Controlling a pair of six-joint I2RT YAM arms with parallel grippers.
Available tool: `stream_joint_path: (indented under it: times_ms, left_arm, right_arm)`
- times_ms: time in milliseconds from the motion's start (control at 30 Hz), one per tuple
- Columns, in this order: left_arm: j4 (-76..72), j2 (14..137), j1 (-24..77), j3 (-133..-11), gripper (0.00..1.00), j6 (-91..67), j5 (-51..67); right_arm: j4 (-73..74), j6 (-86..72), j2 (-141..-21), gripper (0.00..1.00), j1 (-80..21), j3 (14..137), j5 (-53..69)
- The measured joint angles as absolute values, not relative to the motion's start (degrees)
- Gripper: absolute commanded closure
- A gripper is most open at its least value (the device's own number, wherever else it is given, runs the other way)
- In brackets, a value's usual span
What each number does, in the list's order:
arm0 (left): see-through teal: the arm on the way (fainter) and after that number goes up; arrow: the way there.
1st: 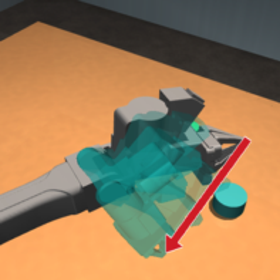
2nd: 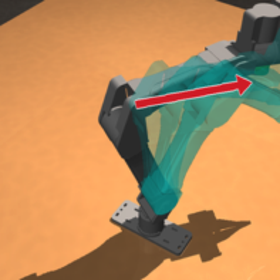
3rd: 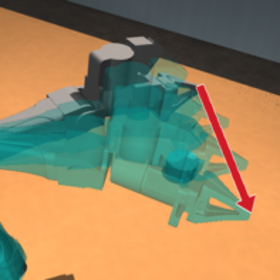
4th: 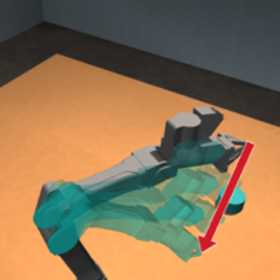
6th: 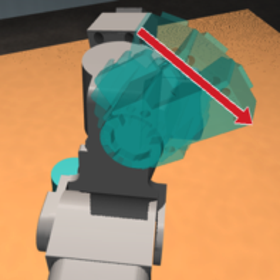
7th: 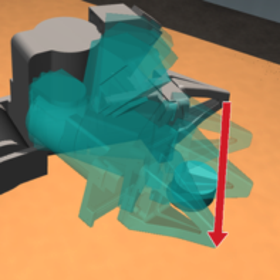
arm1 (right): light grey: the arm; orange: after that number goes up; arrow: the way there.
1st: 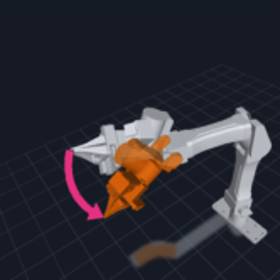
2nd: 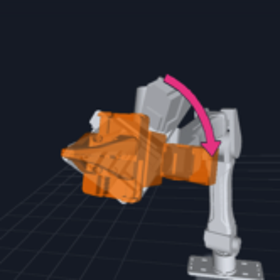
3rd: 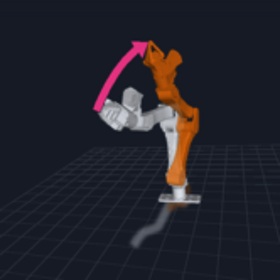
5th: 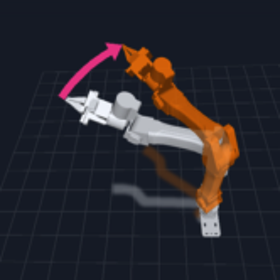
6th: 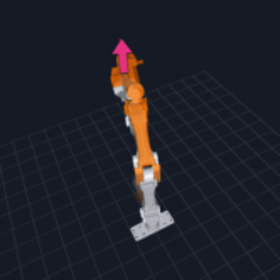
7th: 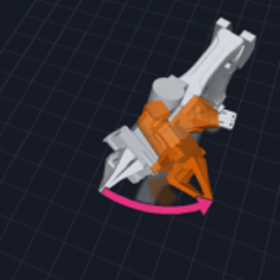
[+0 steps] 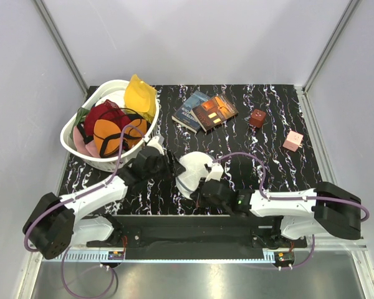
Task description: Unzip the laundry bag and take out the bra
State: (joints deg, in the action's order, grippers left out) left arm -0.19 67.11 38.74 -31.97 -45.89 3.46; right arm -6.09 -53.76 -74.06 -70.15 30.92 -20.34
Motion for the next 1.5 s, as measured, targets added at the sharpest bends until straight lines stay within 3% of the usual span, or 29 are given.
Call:
stream_joint_path:
  times_ms: [233, 567, 700, 800, 833, 933, 1067, 1167, 1500]
  left_arm:
    - [0.25, 62.92, 38.63, -29.43, 0.3, -46.54, 3.42]
    - [0.23, 57.78, 42.15, -22.52, 0.37, -51.03, 3.2]
    - [-0.75, 57.8, 43.51, -21.65, 0.45, -52.88, 3.22]
    - [-1.91, 57.82, 44.29, -21.61, 0.56, -53.93, 3.22]
    - [-2.28, 57.87, 44.56, -21.61, 0.65, -54.26, 3.2]
    - [-2.96, 58.13, 44.97, -21.61, 0.73, -54.96, 2.85]
    - [-3.51, 58.85, 45.23, -21.61, 0.92, -55.83, 2.52]
    - [-3.75, 59.31, 45.41, -21.63, 1.0, -56.27, 2.35]
    - [-2.79, 60.86, 45.5, -23.09, 1.0, -56.4, 1.98]
  right_arm:
    - [-6.15, -52.49, -78.17, 1.0, -70.15, 34.46, -20.01]
    - [-6.2, -50.54, -83.0, 1.0, -70.15, 39.2, -19.14]
    - [-6.22, -49.98, -84.49, 1.0, -70.15, 40.71, -18.5]
    - [-6.31, -49.78, -85.08, 1.0, -70.15, 41.1, -18.28]
    - [-6.31, -49.74, -85.21, 1.0, -70.15, 41.12, -18.28]
    - [-6.26, -49.69, -85.41, 1.0, -70.15, 41.12, -17.89]
    - [-6.28, -49.69, -85.41, 1.0, -70.15, 41.12, -17.47]
    - [-6.28, -49.69, -85.41, 1.0, -70.15, 41.12, -17.3]
    - [-6.28, -49.74, -85.41, 1.0, -70.15, 41.12, -17.41]
